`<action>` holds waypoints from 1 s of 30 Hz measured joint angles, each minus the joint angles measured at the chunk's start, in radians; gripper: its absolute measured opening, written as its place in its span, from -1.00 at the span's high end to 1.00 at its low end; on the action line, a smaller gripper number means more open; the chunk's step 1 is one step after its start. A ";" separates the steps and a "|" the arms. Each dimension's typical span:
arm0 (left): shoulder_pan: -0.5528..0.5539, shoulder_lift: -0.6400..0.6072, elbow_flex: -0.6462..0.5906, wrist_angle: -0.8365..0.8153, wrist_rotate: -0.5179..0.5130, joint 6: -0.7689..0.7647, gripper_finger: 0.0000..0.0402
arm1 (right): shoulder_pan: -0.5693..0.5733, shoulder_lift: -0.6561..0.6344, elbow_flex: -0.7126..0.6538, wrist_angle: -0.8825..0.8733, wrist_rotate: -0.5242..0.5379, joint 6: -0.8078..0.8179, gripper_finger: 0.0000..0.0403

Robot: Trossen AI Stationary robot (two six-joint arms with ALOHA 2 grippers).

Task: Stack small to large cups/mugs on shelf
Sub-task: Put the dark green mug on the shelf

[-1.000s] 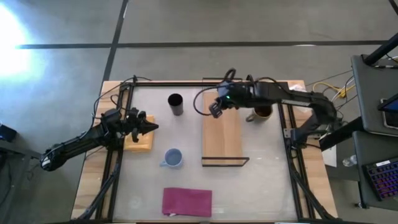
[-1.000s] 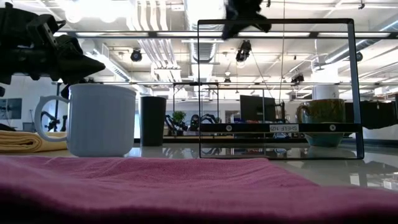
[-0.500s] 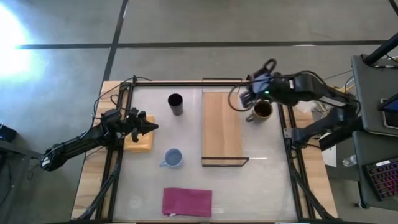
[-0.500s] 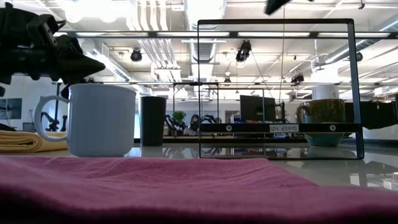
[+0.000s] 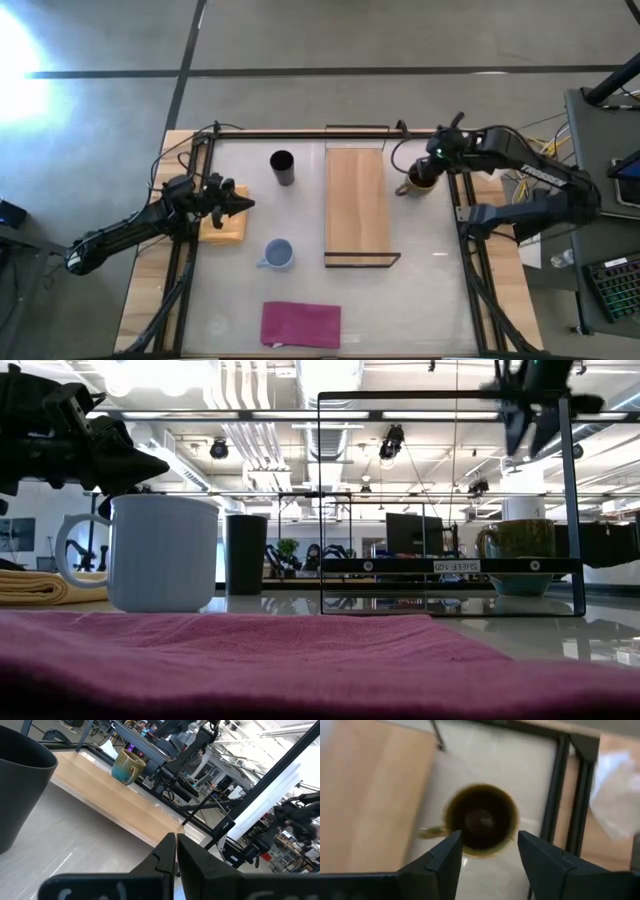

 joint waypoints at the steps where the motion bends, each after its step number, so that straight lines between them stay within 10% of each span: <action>1: 0.000 0.000 0.000 0.000 0.000 0.000 0.99 | -0.037 -0.011 -0.032 0.008 -0.019 -0.016 0.07; 10: 0.000 0.000 0.000 0.000 0.000 0.000 0.99 | -0.290 -0.017 -0.280 0.190 -0.162 -0.177 0.06; 30: 0.000 0.000 0.000 0.000 0.000 0.000 0.99 | -0.365 0.165 -0.369 0.395 -0.112 -0.314 0.07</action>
